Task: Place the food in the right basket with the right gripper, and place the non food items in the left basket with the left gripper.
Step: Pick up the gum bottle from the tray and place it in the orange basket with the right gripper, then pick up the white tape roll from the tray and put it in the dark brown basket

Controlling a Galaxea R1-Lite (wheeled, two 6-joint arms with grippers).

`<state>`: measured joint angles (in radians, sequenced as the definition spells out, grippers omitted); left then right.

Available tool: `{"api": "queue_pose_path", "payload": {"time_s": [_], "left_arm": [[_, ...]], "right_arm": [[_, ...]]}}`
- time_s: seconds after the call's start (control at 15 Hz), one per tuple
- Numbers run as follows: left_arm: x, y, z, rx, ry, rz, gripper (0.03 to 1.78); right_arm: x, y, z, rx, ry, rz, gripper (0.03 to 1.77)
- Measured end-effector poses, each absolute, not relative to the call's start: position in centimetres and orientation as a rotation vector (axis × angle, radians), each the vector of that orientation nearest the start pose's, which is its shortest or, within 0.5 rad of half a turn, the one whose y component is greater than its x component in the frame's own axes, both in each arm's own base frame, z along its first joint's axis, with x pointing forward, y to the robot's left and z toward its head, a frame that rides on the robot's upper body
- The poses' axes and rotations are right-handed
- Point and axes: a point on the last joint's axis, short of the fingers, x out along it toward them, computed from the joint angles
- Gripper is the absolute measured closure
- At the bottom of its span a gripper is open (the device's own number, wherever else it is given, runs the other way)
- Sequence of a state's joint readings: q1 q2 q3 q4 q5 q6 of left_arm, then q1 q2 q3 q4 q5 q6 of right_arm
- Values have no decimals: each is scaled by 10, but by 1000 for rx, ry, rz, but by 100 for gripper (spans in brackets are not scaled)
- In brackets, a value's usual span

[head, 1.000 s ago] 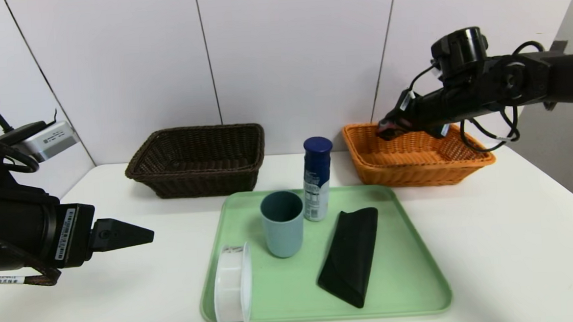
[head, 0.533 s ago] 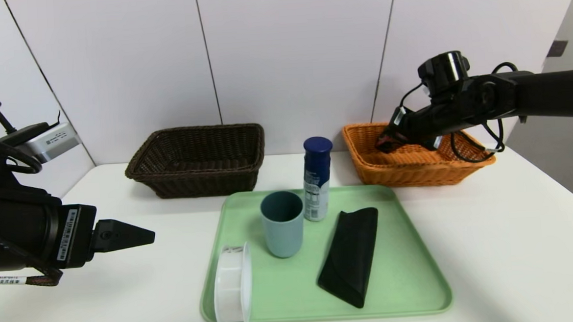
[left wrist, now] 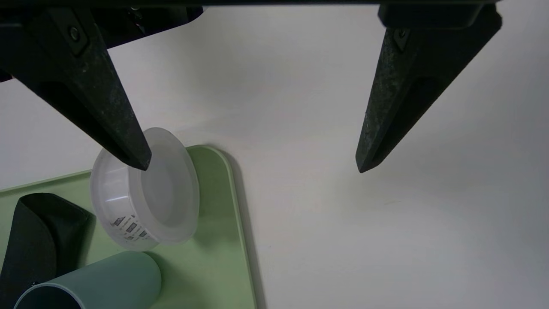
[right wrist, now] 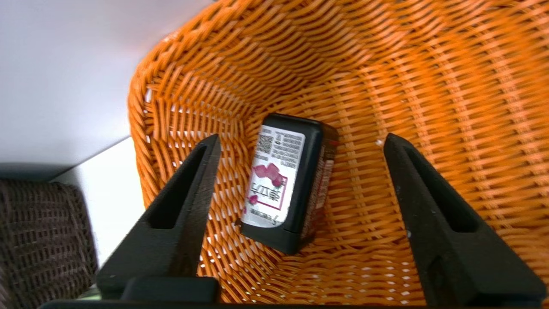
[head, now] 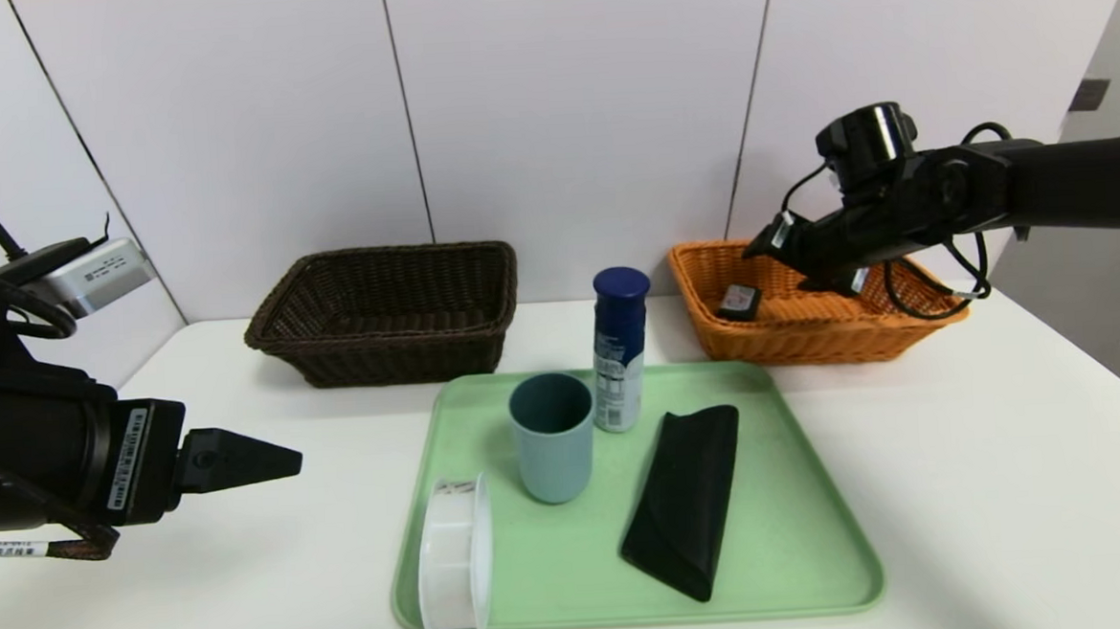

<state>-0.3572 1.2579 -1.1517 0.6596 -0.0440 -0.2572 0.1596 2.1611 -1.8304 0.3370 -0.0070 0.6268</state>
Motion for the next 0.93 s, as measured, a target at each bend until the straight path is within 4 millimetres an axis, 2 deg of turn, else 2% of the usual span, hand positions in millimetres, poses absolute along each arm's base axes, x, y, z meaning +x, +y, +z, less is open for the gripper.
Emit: {"api": "queue_pose_path", "payload": {"time_s": [0.13, 0.4, 0.67, 0.8, 0.93], "left_arm": [[151, -57, 271, -115, 799, -280, 12], [149, -57, 279, -122, 730, -292, 12], [145, -61, 282, -134, 699, -332, 12], [138, -67, 274, -126, 686, -394, 12], [135, -72, 261, -127, 642, -460, 12]], "right_arm": [[427, 70, 208, 527, 675, -72, 37], [401, 75, 244, 468, 627, -11, 25], [345, 87, 295, 422, 601, 63, 19], [311, 87, 315, 404, 579, 99, 16], [280, 84, 323, 360, 570, 122, 15]]}}
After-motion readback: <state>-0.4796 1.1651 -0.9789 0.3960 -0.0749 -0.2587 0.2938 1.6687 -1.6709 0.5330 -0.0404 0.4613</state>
